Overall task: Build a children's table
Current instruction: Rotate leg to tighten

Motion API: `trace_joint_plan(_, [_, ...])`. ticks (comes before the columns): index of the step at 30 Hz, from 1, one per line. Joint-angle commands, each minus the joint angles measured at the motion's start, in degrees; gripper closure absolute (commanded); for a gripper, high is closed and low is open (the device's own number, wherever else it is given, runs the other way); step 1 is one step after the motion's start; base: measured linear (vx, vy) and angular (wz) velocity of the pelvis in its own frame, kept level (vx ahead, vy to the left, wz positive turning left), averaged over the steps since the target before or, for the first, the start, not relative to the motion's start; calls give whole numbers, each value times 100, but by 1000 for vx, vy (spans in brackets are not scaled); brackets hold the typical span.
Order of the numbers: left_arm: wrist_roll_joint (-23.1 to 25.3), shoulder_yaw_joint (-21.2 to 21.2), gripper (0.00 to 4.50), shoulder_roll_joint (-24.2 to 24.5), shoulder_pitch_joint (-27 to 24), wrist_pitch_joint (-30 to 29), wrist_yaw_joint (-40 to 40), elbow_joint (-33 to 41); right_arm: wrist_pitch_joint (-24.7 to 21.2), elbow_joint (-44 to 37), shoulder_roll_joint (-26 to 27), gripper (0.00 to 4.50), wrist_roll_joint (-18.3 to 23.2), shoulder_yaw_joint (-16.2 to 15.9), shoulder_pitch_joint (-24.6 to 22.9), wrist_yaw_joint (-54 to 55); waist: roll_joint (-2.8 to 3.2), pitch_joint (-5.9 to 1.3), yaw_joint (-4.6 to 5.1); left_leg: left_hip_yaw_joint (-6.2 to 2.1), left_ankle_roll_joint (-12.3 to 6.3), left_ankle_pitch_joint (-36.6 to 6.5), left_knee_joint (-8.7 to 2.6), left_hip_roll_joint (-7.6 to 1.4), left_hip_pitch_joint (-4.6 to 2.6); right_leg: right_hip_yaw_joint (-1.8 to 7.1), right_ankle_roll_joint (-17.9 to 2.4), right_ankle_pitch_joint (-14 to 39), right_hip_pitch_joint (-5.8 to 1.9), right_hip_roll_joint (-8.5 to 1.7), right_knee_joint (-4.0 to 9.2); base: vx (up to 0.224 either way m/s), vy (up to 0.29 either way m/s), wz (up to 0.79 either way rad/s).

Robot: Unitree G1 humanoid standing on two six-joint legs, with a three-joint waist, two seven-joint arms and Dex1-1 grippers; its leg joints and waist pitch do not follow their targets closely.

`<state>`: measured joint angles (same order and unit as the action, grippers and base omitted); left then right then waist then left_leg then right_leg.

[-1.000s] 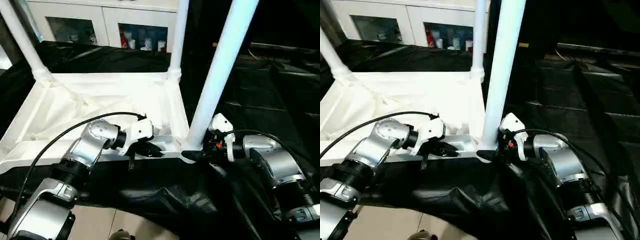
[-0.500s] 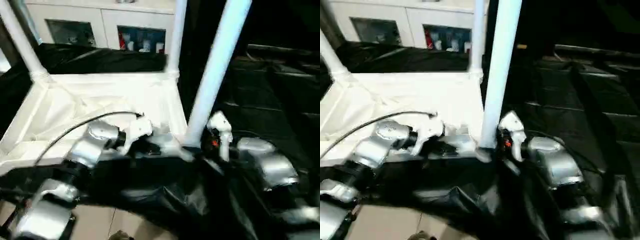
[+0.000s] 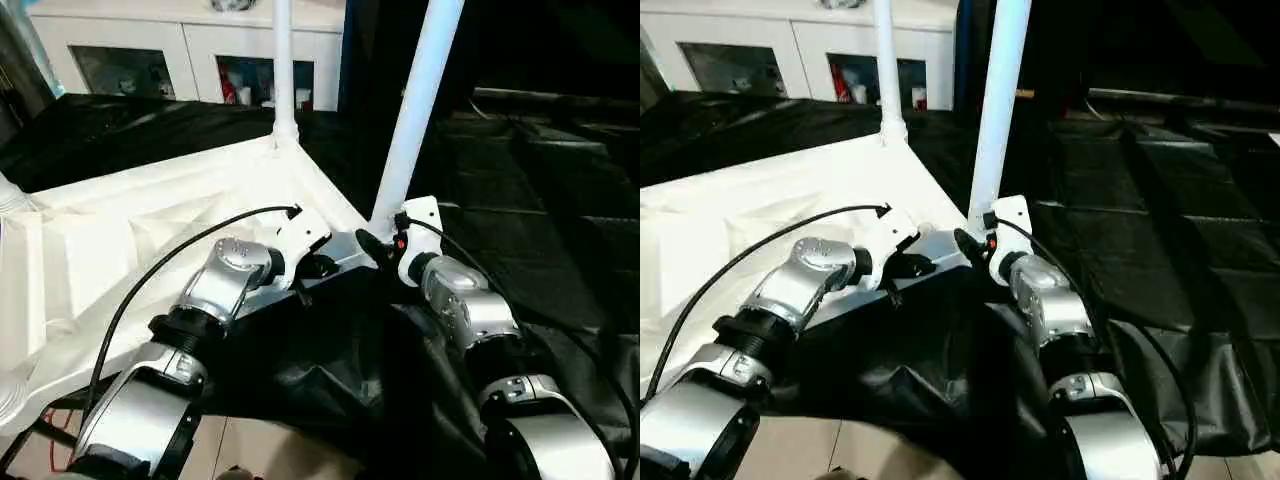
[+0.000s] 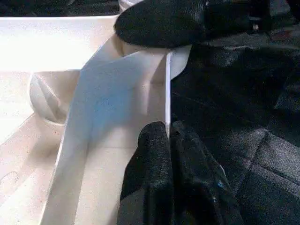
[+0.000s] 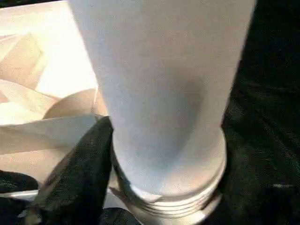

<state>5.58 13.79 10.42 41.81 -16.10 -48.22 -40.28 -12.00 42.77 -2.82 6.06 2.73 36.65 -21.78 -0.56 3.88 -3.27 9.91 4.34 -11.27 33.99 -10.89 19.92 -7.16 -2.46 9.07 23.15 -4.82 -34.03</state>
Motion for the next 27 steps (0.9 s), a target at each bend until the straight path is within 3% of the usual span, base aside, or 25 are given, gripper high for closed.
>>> trace_joint_plan(1, [-73,144,450,-195,184,259,-14,233,-94,231,504,89,47,-534,-24,-650,36,-428,-38,-86,-230,-1111,-397,-225,11,353,-814,2098,-344,-467,509,0,0,0])
trace_joint_plan(2, [-79,168,450,-150,143,297,-95,281,-9,204,432,60,-28,-614,-41,-734,40,-428,-33,-87,-229,-1123,-398,-225,15,356,-812,2109,-346,-469,508,0,0,0])
trace_joint_plan(4, [-85,213,450,-29,59,320,-309,374,50,51,255,53,-77,-718,-108,-999,37,-428,-26,-92,-233,-1103,-399,-222,27,355,-812,2091,-354,-464,499,0,0,0])
trace_joint_plan(12, [-159,302,450,530,-201,607,-1171,637,177,-787,-691,53,-86,-988,-477,-2313,60,-466,-38,-74,-443,-776,-370,-255,32,387,-1165,1110,-378,-445,375,0,0,0])
trace_joint_plan(17, [-368,381,450,945,-413,927,-2039,894,-57,-1344,-1259,53,109,-1092,-687,-3326,62,-442,-94,-61,-428,-887,-378,-272,25,385,-1171,1336,-376,-447,388,0,0,0])
trace_joint_plan(18, [-400,392,450,1046,-468,910,-2195,970,-173,-1524,-1404,53,169,-1161,-757,-3574,66,-446,-131,-63,-422,-915,-381,-284,-8,384,-1125,1372,-372,-435,390,0,0,0])
trace_joint_plan(21, [-486,448,450,1283,-590,1053,-2623,1116,-296,-1871,-1682,53,233,-1306,-904,-4033,66,-453,-225,-45,-421,-869,-378,-304,-14,398,-1135,1281,-349,-441,370,0,0,0])
trace_joint_plan(27, [-478,511,450,1529,-708,1174,-2927,1196,-351,-2206,-1964,53,216,-1511,-1085,-4544,61,-438,-265,-53,-289,-1012,-394,-296,-21,397,-1062,1509,-344,-447,395,0,0,0])
